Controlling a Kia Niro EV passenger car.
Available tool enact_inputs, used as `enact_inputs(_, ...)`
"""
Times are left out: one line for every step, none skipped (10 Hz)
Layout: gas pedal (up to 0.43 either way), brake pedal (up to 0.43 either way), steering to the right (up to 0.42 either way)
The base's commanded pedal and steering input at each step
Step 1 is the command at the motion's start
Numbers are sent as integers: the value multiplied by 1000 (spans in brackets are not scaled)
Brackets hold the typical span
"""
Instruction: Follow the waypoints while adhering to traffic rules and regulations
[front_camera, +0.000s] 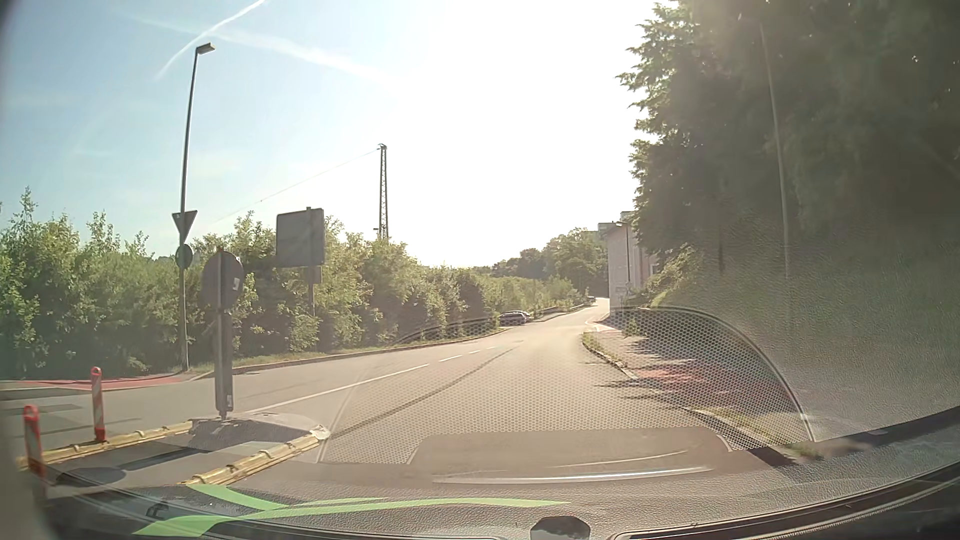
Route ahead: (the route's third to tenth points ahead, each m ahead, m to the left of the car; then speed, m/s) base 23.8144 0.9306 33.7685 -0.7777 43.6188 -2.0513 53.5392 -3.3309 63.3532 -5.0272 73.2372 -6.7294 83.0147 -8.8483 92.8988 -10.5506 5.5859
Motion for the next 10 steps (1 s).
enact_inputs(118, 0, 12)
enact_inputs(118, 0, 9)
enact_inputs(118, 0, 8)
enact_inputs(118, 0, 5)
enact_inputs(118, 0, 0)
enact_inputs(118, 0, -1)
enact_inputs(118, 0, -1)
enact_inputs(118, 0, -1)
enact_inputs(98, 0, 0)
enact_inputs(87, 0, 0)
